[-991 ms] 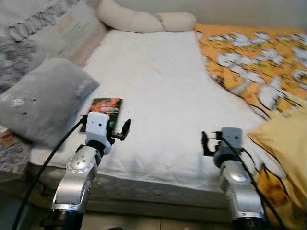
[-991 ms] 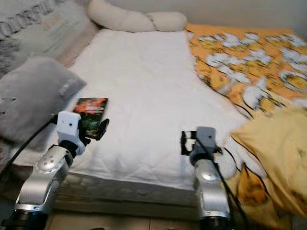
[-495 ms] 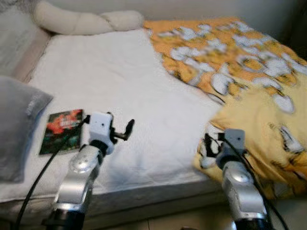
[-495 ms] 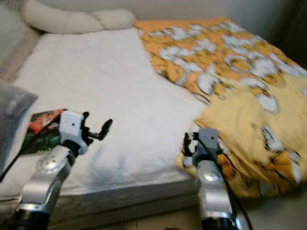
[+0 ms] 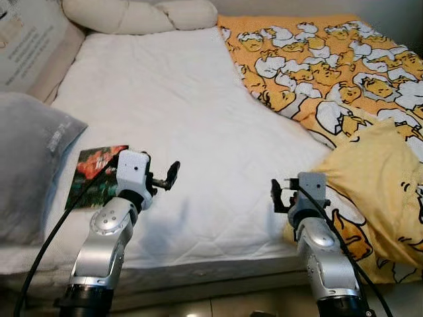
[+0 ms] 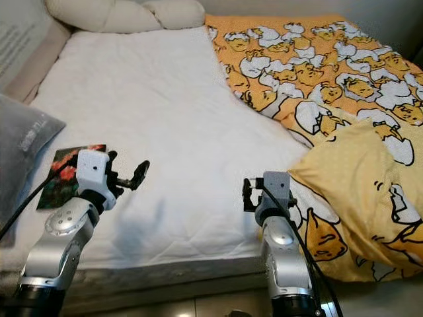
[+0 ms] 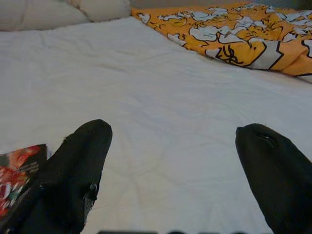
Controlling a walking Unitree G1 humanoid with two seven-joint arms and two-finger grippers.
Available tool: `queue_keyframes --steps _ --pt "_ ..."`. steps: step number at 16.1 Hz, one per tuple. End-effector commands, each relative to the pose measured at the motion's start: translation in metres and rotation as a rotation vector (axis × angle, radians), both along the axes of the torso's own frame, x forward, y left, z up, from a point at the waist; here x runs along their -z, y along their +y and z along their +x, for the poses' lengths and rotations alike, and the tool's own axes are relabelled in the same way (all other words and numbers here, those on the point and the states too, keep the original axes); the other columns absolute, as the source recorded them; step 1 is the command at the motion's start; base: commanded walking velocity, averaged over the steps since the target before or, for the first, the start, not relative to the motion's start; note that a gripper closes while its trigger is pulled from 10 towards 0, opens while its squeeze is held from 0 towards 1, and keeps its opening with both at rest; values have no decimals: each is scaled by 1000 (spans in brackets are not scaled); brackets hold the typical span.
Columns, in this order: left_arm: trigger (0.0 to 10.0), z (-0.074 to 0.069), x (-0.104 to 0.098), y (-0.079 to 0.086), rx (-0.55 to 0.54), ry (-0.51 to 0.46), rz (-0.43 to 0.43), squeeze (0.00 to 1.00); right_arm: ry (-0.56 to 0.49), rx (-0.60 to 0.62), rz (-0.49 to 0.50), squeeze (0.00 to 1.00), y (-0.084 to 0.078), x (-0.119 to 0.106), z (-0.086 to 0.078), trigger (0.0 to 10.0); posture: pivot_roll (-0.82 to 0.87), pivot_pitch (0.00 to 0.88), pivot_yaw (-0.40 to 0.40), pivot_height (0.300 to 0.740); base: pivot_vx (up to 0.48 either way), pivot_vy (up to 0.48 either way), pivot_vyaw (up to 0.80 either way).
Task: Clean up the room
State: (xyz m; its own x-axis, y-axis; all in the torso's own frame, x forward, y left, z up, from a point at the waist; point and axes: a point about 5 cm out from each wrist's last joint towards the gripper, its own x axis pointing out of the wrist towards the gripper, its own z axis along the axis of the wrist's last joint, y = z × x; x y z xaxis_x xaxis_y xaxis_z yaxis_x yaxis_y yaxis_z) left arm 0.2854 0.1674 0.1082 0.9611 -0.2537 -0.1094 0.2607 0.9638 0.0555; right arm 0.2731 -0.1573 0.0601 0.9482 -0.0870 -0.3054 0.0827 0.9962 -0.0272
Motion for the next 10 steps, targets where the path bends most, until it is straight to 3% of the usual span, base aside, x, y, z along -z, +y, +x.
queue_keyframes --steps 1,5,6,10 --pt "10000 -2 4 -2 10 13 13 0 11 9 -6 0 -3 1 1 10000 54 0 2 740 0 0 0" --pt "10000 -6 7 -8 90 36 25 0 55 -4 -28 12 -4 6 1 10000 54 0 2 740 0 0 0" --pt "10000 -7 8 -11 122 44 31 0 85 6 -45 1000 -7 10 1 10000 54 0 4 740 0 0 0" --pt "10000 -9 10 -14 217 73 42 0 159 7 -73 1000 -20 17 16 10000 53 0 16 740 0 0 0"
